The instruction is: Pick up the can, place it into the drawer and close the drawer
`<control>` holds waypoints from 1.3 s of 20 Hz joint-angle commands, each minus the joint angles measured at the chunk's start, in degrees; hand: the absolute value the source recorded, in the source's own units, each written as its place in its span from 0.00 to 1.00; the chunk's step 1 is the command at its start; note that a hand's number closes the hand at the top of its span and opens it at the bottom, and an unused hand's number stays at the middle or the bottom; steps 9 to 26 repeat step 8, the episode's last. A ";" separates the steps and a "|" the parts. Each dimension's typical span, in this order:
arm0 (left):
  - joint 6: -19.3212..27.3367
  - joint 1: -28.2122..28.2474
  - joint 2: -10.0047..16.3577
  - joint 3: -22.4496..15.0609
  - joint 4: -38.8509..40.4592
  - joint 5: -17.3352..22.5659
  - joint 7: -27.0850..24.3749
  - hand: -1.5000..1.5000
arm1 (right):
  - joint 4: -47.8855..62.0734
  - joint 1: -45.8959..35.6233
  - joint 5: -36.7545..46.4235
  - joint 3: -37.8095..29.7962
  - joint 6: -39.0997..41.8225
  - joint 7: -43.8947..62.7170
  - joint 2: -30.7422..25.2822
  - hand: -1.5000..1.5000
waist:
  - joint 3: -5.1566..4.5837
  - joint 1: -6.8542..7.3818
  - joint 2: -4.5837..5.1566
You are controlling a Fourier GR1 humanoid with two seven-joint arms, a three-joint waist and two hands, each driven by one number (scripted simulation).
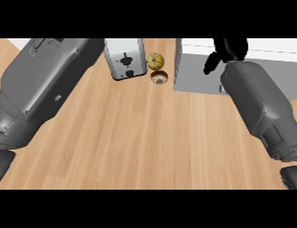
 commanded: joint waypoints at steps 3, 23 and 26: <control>0.75 2.85 0.41 -0.72 -4.88 -0.20 1.74 0.00 | -1.46 -6.57 -6.35 -5.54 -1.03 -3.61 2.66 0.00 | -0.23 1.41 -0.48; -0.68 7.54 4.19 -0.60 -11.08 0.04 2.70 0.00 | -0.43 -5.69 -7.90 -7.61 -2.34 -6.77 1.96 0.00 | -0.33 1.57 -0.72; -0.68 7.54 4.19 -0.60 -11.08 0.04 2.70 0.00 | -0.43 -5.69 -7.90 -7.61 -2.34 -6.77 1.96 0.00 | -0.33 1.57 -0.72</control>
